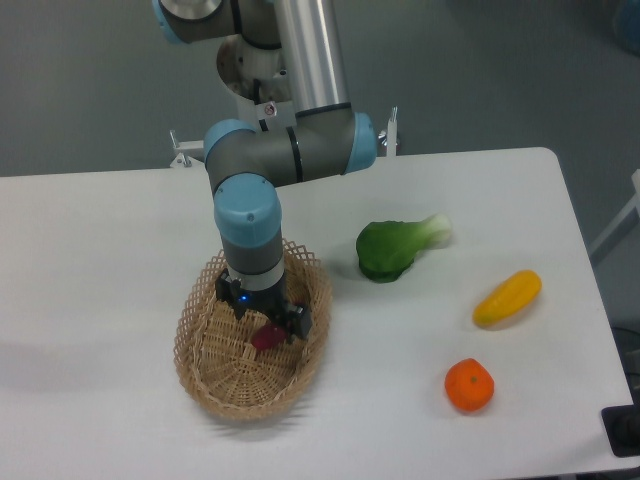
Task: Pick up the sweet potato from the basket
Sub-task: 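Lower the gripper onto the purple sweet potato and close it, then lift the held sweet potato out of the basket toward the yellow squash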
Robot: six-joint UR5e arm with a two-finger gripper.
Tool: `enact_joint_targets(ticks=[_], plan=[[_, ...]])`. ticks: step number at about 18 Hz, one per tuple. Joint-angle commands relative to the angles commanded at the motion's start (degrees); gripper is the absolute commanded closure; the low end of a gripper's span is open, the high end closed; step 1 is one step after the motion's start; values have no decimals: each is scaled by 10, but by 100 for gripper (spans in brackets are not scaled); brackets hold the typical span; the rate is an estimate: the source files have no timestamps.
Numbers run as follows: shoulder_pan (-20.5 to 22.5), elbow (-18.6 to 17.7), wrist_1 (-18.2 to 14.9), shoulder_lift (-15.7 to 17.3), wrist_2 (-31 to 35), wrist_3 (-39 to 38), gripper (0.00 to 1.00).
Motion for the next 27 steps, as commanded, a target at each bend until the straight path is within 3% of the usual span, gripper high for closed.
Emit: enact_joint_targets(ticks=[5, 6, 8, 10, 18, 23, 27], plan=[[-2, -1, 15, -6, 1, 0, 0], [-3, -1, 16, -6, 1, 0, 4], [-2, 3, 16, -5, 2, 0, 36], [-3, 3, 15, -5, 3, 2, 56], [-1, 7, 15, 6, 3, 23, 72], [13, 11, 13, 29, 1, 48, 74], [32, 30, -8, 46, 0, 57, 74]])
